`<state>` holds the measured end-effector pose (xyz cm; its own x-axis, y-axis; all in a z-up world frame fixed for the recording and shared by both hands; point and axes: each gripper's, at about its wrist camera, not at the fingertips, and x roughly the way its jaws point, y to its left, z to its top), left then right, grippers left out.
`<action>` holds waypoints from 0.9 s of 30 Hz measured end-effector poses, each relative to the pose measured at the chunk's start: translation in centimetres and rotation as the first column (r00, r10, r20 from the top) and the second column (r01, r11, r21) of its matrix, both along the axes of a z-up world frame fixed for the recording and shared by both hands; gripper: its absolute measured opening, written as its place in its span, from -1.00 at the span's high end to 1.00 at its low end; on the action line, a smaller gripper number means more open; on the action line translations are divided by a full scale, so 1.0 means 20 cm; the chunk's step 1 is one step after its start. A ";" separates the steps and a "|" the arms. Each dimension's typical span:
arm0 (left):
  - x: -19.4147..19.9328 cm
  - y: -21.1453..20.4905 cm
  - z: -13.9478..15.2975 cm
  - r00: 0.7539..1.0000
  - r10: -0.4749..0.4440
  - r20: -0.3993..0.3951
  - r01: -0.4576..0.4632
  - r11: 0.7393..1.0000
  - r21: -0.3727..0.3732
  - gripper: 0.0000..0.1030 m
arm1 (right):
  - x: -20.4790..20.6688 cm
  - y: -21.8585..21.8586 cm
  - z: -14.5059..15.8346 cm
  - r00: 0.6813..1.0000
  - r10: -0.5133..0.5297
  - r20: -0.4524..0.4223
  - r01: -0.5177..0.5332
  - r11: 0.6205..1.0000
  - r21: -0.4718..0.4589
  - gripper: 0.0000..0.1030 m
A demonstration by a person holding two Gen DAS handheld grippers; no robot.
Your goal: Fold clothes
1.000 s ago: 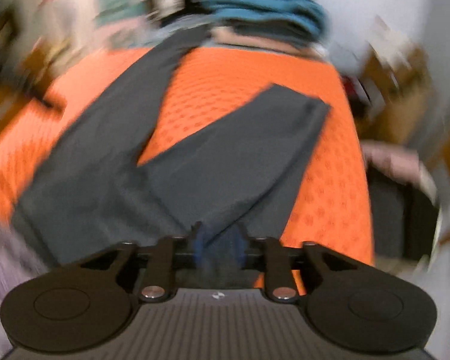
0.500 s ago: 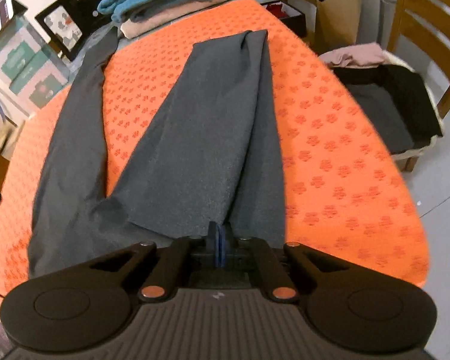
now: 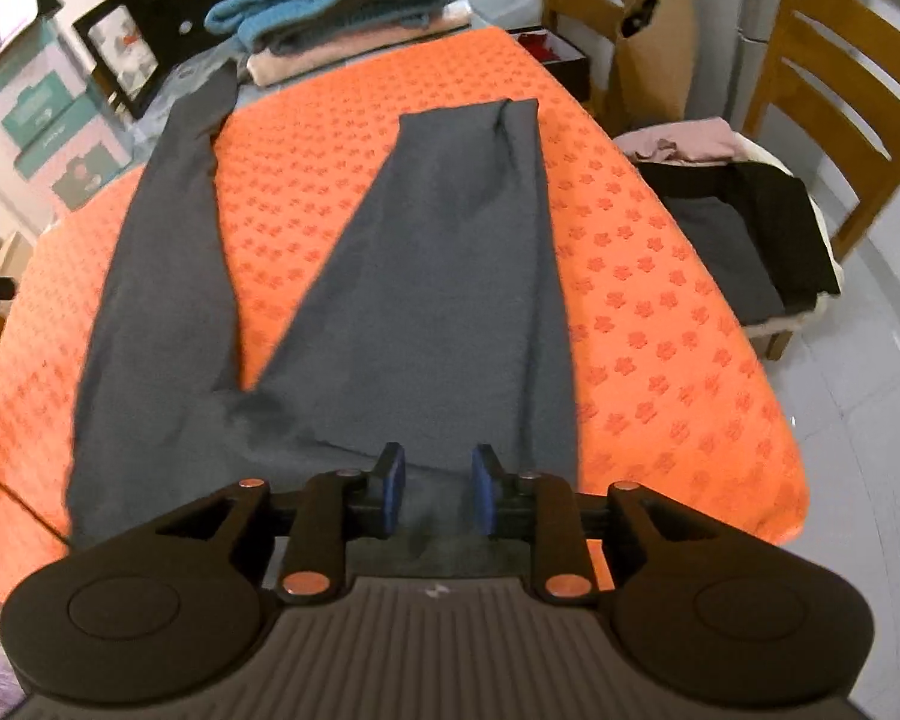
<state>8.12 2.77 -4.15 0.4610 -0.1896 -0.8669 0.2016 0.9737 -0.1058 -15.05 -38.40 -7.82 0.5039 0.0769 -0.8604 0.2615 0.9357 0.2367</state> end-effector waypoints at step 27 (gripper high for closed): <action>1.42 -0.21 -0.41 0.981 -0.158 0.109 0.153 0.987 0.051 -0.18 | 0.00 0.62 0.12 0.901 -0.421 -0.104 0.434 0.865 0.253 0.32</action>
<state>36.42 -1.34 -12.43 0.5233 -0.2306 -0.8204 0.3593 0.9326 -0.0330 -15.01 -26.09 -5.51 0.5012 0.0891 -0.8607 0.6376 0.6345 0.4369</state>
